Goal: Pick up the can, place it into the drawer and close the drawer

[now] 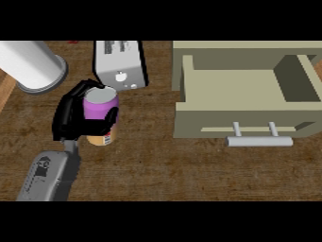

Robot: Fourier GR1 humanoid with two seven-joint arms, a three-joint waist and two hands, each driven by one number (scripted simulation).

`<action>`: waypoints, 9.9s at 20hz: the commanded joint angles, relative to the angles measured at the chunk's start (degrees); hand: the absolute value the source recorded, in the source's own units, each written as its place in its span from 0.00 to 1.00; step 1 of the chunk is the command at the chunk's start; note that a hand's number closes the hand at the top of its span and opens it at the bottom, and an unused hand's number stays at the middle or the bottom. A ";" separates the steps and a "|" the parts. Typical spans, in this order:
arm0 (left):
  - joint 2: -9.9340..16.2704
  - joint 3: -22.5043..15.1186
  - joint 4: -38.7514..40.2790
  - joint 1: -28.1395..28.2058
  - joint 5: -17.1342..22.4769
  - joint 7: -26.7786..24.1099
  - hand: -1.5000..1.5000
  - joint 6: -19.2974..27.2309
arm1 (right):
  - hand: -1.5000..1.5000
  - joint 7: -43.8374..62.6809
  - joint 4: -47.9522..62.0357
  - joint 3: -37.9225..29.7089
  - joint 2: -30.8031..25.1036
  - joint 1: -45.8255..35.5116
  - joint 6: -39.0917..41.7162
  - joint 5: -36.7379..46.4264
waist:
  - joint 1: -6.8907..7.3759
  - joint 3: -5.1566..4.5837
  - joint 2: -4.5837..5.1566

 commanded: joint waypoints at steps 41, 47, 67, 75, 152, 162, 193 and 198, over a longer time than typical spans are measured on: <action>-4.16 -18.21 41.46 -64.12 10.95 15.03 1.00 25.97 | 0.00 3.91 -0.10 -0.04 -0.49 -5.29 -1.28 0.88 | -2.57 0.06 0.64; -4.16 -22.05 47.58 -67.62 15.38 13.22 1.00 27.08 | 0.00 3.40 1.93 -0.65 -1.79 -7.28 -0.72 0.67 | -3.99 0.12 1.01; -4.16 -32.73 56.09 -65.54 22.29 4.85 1.00 31.01 | 0.00 4.70 1.47 1.16 -1.43 -9.30 -1.32 1.82 | -6.15 0.13 1.52; -4.16 -35.12 57.48 -62.93 24.13 2.53 0.00 34.45 | 0.00 4.23 2.41 2.43 -1.67 -11.40 -1.22 2.83 | -7.06 0.12 1.99; 22.69 -37.31 12.46 -45.83 26.01 23.12 0.00 38.62 | 0.00 -12.08 87.84 8.03 -7.34 -57.14 -51.30 76.84 | 4.98 0.11 0.66; 23.56 -36.64 5.70 -36.28 24.05 20.28 0.00 38.90 | 0.00 -9.71 103.19 3.79 -8.96 -74.14 -55.32 77.76 | 5.24 0.07 1.36; 27.20 -34.34 -3.86 -25.86 20.85 19.70 0.00 38.51 | 0.00 -28.99 107.86 -17.51 -5.81 -87.75 -44.30 53.38 | 4.24 0.24 1.10; 28.20 -32.97 -4.54 -20.91 21.10 17.47 0.00 37.36 | 0.00 -32.07 107.04 -22.42 -2.41 -87.03 -43.27 47.00 | 3.35 0.06 0.80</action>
